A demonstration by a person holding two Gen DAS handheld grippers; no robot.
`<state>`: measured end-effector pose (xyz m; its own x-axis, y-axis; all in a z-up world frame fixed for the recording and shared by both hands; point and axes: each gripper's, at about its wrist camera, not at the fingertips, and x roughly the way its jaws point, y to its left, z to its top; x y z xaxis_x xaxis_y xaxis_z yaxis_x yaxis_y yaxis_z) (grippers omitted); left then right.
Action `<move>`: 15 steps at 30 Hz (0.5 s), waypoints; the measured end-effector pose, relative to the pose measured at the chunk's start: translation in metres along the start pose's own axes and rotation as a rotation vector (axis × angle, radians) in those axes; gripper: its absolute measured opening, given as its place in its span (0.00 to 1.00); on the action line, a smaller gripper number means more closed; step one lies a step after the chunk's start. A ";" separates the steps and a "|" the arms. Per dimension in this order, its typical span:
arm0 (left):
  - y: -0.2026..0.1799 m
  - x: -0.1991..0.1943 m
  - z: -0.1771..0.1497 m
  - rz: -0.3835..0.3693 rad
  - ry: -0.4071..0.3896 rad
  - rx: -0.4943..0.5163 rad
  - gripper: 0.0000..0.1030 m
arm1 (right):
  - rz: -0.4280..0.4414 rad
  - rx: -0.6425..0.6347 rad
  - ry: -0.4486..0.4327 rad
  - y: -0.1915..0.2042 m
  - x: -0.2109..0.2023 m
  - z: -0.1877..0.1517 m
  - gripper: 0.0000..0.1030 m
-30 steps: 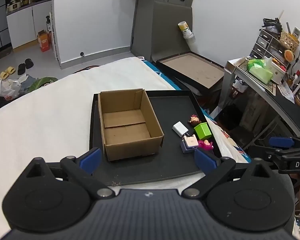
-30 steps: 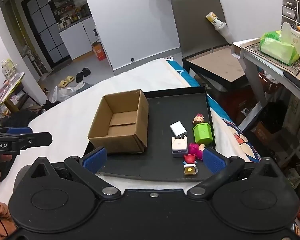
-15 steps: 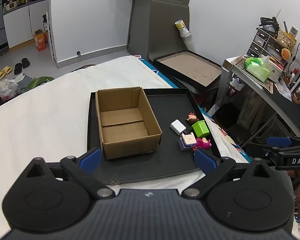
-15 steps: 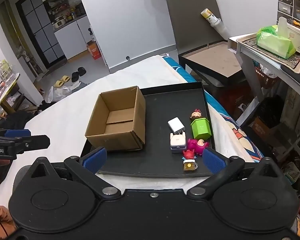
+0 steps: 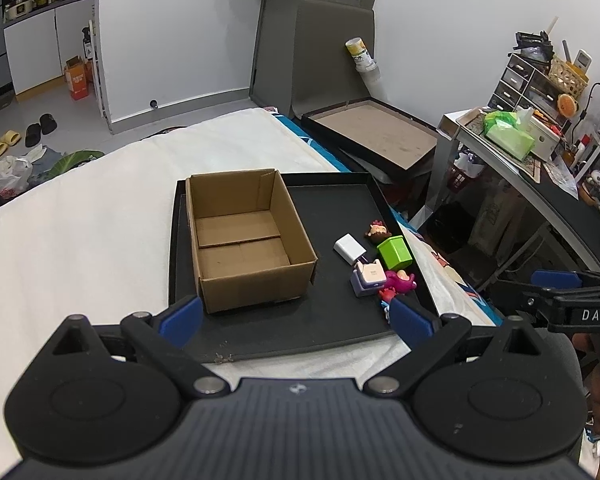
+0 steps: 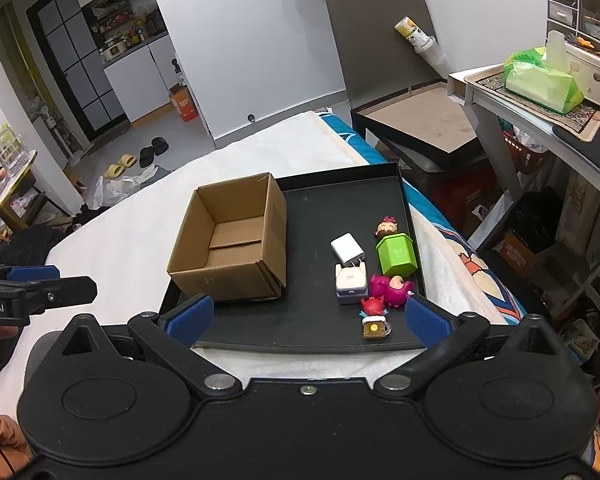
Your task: Organize rigid objects
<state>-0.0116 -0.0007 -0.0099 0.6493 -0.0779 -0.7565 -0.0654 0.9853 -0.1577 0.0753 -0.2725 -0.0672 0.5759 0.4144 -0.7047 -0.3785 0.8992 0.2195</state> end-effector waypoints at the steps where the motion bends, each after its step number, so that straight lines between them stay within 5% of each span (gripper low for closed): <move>1: -0.001 -0.001 -0.001 -0.001 -0.001 0.002 0.96 | -0.001 0.001 -0.001 0.000 0.000 0.000 1.00; 15: -0.004 -0.006 -0.004 -0.005 -0.017 0.007 0.96 | -0.010 0.001 -0.007 0.001 -0.006 -0.003 1.00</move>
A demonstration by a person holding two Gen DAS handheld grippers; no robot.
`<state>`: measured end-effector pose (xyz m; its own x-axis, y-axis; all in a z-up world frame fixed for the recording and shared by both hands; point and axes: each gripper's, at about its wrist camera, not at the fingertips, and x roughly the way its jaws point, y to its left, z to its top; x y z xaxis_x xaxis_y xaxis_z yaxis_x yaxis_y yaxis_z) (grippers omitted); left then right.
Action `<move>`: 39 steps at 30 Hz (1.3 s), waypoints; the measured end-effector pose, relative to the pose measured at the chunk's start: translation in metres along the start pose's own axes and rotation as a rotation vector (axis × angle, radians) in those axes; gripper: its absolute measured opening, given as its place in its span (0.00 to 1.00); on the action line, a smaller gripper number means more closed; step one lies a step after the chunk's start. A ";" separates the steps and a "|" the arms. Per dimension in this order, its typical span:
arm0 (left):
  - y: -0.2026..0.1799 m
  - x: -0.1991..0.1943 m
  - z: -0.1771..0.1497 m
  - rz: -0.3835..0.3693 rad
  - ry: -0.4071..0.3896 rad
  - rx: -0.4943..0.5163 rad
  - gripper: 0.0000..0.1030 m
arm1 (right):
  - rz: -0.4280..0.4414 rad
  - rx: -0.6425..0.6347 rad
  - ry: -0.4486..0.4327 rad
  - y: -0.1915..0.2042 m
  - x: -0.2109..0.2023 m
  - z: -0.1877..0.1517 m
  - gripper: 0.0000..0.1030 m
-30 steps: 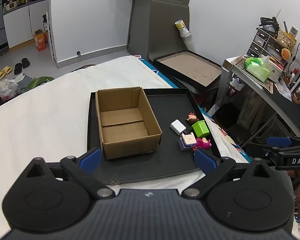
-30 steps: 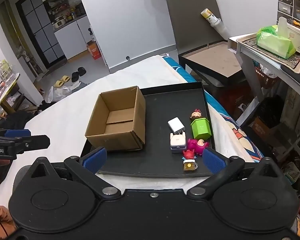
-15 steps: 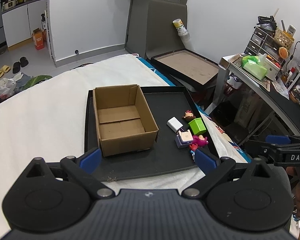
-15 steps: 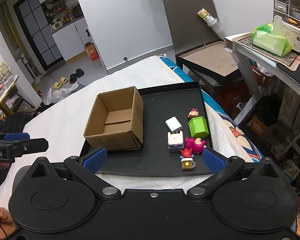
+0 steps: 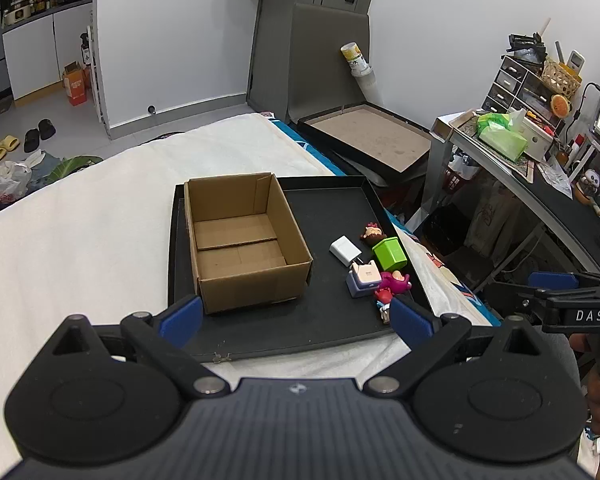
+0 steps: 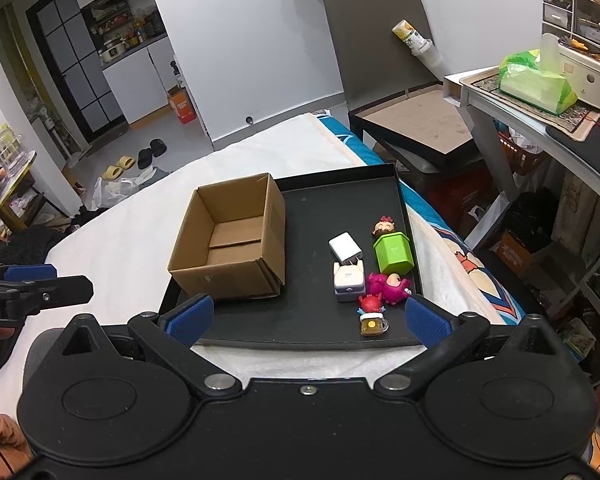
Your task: Organize rigid objects
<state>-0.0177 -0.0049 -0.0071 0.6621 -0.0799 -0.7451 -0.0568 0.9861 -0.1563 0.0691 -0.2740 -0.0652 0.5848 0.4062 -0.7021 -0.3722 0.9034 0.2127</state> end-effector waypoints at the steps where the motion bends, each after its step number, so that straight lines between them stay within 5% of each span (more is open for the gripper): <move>1: 0.000 -0.001 0.000 0.002 -0.001 0.000 0.96 | -0.002 0.002 -0.001 0.000 -0.001 -0.001 1.00; 39: 0.009 0.015 0.006 0.001 0.007 -0.027 0.96 | -0.038 0.019 0.015 -0.008 0.009 -0.001 1.00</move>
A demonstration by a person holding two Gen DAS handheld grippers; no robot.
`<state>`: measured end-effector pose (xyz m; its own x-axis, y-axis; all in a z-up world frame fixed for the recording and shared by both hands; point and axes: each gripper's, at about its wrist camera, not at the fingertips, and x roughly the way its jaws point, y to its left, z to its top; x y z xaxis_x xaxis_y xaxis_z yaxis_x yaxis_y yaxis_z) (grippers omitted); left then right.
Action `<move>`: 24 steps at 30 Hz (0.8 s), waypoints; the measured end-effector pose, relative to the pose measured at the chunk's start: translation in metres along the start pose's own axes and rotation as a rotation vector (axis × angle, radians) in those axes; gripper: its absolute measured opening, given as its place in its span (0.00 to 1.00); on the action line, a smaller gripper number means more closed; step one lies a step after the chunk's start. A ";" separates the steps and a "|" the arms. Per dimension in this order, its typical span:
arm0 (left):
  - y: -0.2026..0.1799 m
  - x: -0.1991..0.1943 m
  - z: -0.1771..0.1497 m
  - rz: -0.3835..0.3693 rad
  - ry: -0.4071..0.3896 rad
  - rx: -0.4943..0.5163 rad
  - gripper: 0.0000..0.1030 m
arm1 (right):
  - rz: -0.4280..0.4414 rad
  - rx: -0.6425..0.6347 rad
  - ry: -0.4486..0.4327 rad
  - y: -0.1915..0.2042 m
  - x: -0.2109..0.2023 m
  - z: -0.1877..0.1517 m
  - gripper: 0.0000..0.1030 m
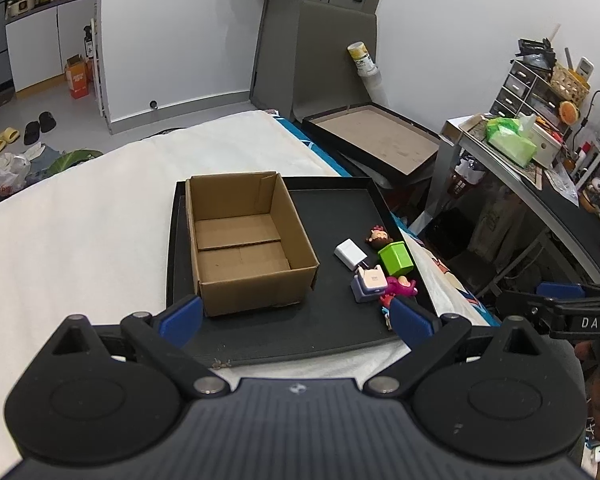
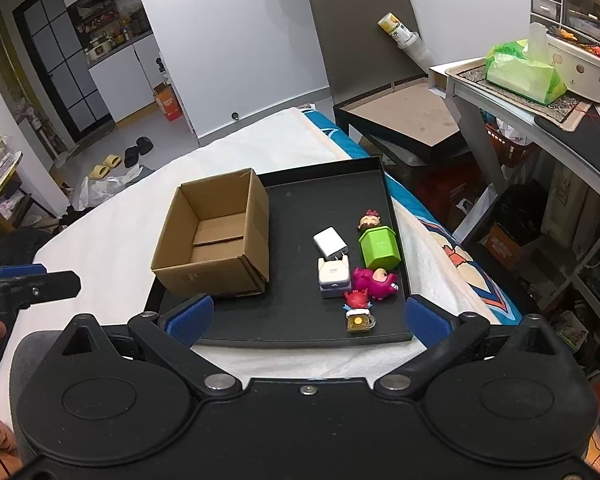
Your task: Organize rigid objects
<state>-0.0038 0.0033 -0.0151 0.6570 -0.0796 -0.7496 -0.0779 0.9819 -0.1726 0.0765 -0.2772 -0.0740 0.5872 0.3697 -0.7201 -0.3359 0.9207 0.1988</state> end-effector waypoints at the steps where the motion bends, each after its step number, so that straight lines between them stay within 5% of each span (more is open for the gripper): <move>1: 0.002 0.002 0.000 0.004 0.000 -0.002 0.96 | -0.002 0.001 0.002 -0.001 0.002 0.000 1.00; 12: 0.016 0.033 0.008 0.015 0.028 -0.023 0.96 | -0.021 0.026 0.045 -0.011 0.026 0.007 0.99; 24: 0.034 0.073 0.017 0.015 0.099 -0.078 0.94 | -0.041 0.086 0.095 -0.034 0.055 0.014 0.86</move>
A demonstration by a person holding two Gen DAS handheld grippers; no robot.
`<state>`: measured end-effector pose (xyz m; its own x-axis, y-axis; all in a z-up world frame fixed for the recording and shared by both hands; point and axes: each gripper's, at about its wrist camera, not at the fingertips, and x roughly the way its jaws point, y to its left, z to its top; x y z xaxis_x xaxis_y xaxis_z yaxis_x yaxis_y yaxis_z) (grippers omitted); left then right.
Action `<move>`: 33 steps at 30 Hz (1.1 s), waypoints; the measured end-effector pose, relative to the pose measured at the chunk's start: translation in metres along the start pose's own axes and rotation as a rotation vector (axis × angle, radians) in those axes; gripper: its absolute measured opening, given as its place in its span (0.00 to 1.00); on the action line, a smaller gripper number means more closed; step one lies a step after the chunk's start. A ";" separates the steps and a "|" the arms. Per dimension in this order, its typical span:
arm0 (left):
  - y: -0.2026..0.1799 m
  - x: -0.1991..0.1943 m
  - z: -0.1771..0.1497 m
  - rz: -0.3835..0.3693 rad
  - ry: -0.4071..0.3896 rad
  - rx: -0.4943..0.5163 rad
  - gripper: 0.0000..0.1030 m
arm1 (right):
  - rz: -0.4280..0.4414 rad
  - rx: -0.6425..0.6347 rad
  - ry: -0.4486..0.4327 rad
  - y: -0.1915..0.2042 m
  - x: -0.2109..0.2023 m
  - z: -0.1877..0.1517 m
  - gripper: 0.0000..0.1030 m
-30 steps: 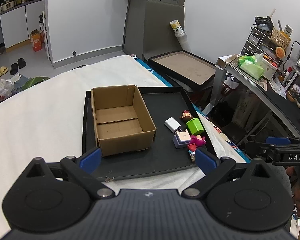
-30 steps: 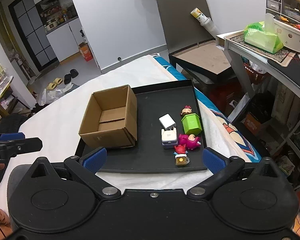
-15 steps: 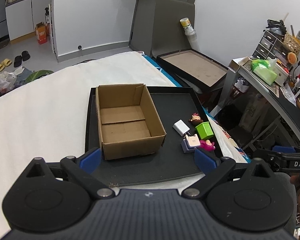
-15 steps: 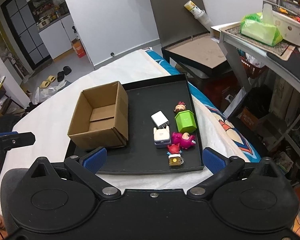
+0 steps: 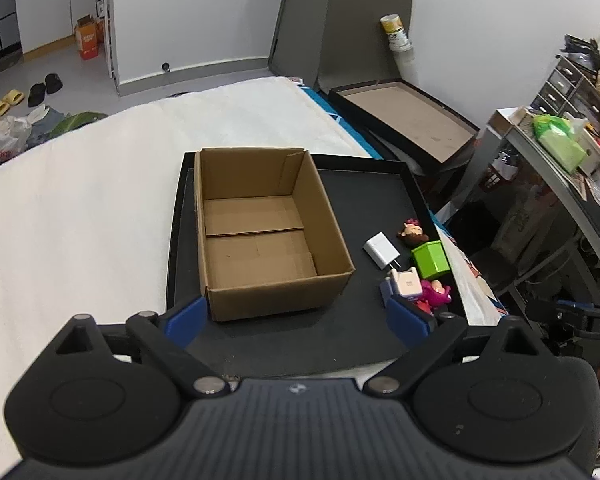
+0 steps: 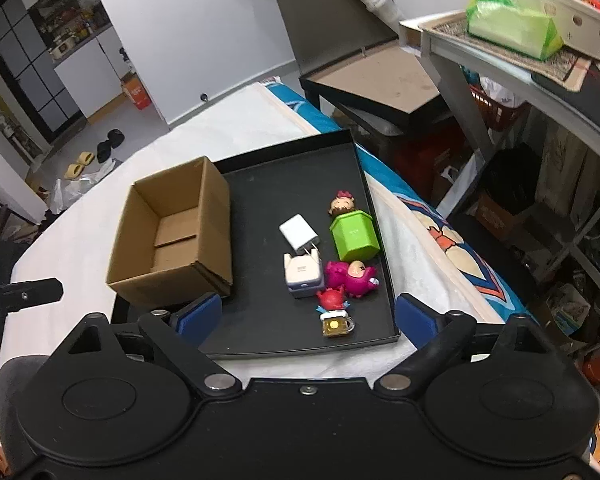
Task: Organize rigid objects
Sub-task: 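Lower the right gripper onto the red devil figure and close it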
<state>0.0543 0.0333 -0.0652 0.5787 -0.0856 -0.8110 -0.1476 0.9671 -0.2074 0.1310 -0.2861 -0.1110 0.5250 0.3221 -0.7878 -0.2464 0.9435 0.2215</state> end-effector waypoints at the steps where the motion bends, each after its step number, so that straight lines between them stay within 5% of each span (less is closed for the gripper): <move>1: 0.001 0.003 0.001 0.000 0.005 -0.006 0.93 | 0.003 0.006 0.009 -0.002 0.004 0.001 0.83; 13: 0.023 0.040 0.013 0.032 0.065 -0.087 0.80 | 0.025 0.036 0.149 -0.015 0.059 0.009 0.66; 33: 0.065 0.107 0.028 0.159 0.150 -0.224 0.43 | -0.011 -0.008 0.315 -0.012 0.144 0.016 0.65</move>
<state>0.1289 0.0933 -0.1499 0.4121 0.0118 -0.9111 -0.4095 0.8957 -0.1736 0.2227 -0.2498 -0.2181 0.2494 0.2706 -0.9298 -0.2492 0.9458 0.2084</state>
